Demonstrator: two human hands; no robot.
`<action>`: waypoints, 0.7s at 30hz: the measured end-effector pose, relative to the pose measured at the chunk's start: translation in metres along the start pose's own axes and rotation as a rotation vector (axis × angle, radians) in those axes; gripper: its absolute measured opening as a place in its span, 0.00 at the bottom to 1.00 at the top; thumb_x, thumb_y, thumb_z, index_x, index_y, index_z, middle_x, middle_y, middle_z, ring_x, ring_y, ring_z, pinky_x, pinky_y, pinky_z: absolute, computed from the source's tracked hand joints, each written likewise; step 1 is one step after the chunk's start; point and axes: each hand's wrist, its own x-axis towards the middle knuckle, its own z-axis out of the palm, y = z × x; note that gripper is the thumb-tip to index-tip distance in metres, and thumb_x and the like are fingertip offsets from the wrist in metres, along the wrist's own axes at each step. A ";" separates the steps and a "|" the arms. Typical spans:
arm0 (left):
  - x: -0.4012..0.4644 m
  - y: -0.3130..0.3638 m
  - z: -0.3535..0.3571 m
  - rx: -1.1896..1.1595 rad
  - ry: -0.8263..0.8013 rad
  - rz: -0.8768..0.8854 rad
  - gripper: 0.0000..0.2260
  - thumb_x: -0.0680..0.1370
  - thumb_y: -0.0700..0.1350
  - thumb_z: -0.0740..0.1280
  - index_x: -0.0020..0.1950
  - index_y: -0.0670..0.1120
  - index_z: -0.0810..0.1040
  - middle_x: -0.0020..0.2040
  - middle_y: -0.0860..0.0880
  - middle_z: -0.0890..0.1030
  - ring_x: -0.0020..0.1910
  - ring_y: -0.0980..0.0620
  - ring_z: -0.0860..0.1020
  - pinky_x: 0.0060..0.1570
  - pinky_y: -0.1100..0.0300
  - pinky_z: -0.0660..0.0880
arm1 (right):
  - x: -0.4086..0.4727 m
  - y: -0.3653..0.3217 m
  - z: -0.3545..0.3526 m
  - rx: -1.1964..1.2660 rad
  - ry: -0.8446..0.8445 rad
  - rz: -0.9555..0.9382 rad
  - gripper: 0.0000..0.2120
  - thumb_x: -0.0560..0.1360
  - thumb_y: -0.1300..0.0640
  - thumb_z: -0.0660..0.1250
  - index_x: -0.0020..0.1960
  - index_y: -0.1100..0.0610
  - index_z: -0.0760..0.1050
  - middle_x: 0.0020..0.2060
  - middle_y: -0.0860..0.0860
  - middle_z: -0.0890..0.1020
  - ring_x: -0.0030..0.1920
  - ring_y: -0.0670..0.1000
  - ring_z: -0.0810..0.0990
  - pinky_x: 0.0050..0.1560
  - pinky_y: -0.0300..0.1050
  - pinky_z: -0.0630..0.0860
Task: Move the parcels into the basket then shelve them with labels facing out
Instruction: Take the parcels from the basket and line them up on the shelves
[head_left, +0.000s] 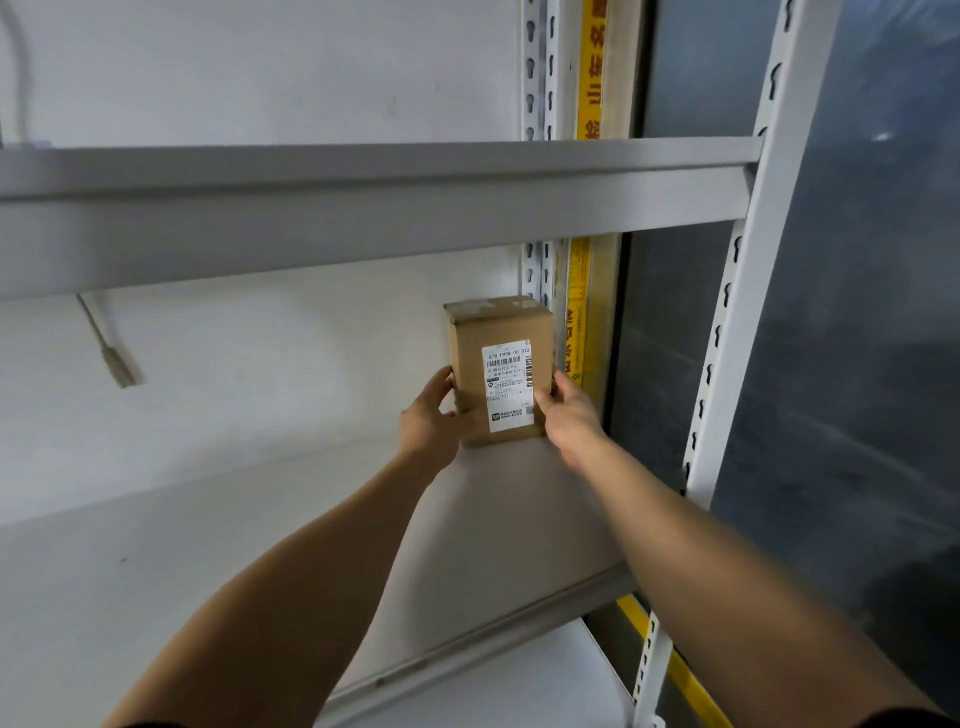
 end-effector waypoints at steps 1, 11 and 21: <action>0.002 -0.002 0.001 -0.006 0.000 -0.004 0.33 0.73 0.36 0.75 0.68 0.70 0.77 0.58 0.69 0.83 0.55 0.59 0.83 0.58 0.50 0.84 | 0.001 0.000 0.000 0.004 0.003 -0.002 0.24 0.87 0.58 0.63 0.81 0.45 0.66 0.72 0.48 0.79 0.60 0.44 0.75 0.60 0.40 0.72; 0.002 0.002 0.003 -0.095 0.009 -0.054 0.36 0.74 0.36 0.77 0.78 0.59 0.73 0.70 0.55 0.80 0.54 0.58 0.83 0.59 0.51 0.83 | -0.001 -0.004 0.002 -0.017 0.037 0.032 0.25 0.87 0.59 0.62 0.82 0.46 0.64 0.74 0.49 0.76 0.75 0.52 0.73 0.64 0.41 0.67; -0.020 0.003 -0.027 0.192 -0.051 -0.088 0.34 0.77 0.53 0.78 0.80 0.50 0.71 0.73 0.49 0.78 0.64 0.52 0.80 0.60 0.55 0.79 | -0.033 -0.015 -0.006 -0.156 0.051 0.028 0.25 0.85 0.60 0.65 0.81 0.53 0.66 0.72 0.51 0.77 0.64 0.46 0.75 0.64 0.41 0.68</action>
